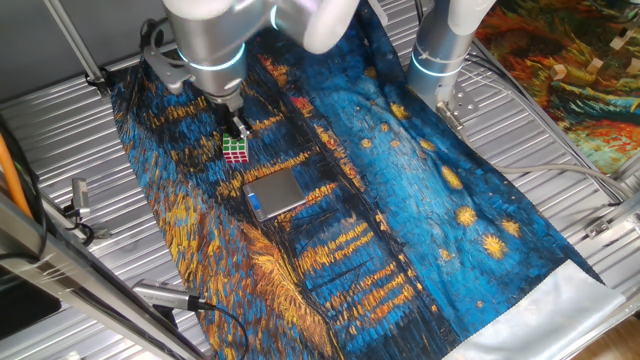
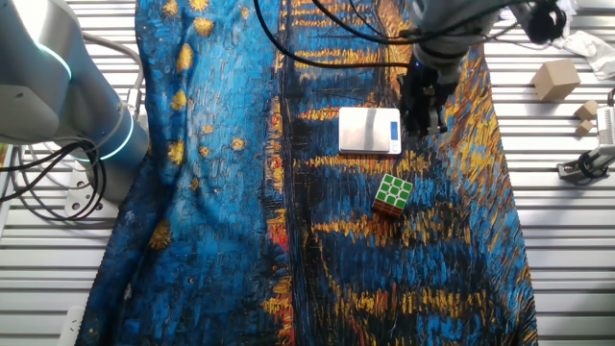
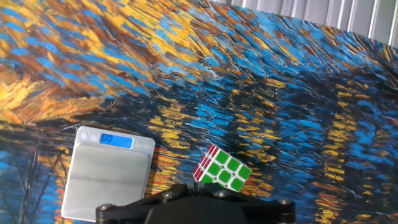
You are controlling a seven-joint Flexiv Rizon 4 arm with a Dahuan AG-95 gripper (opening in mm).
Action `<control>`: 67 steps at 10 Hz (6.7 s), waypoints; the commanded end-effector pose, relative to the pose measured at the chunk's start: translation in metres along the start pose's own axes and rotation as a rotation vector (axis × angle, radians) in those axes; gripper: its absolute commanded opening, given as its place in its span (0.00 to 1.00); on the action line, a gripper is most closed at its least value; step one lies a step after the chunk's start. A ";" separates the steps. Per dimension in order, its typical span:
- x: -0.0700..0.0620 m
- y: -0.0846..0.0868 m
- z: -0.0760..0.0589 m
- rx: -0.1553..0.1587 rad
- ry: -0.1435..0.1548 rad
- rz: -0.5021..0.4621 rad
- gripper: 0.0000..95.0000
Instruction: Place the block on the scale
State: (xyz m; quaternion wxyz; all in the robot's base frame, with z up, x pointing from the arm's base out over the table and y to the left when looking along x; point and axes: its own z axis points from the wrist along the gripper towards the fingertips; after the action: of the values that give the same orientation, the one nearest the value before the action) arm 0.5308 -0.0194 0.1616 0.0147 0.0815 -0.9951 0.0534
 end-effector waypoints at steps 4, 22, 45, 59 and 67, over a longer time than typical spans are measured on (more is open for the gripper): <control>0.001 -0.004 0.016 -0.206 -0.028 0.067 0.00; 0.043 -0.010 -0.048 -0.230 0.044 -0.028 0.00; 0.060 0.001 -0.042 -0.195 0.070 0.080 0.00; 0.059 -0.002 -0.044 -0.217 -0.049 0.028 0.00; 0.059 -0.002 -0.044 -0.246 -0.067 0.012 0.00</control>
State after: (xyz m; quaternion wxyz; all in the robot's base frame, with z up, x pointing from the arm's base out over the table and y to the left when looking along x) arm 0.4745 -0.0264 0.2069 -0.0168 0.0798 -0.9939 -0.0738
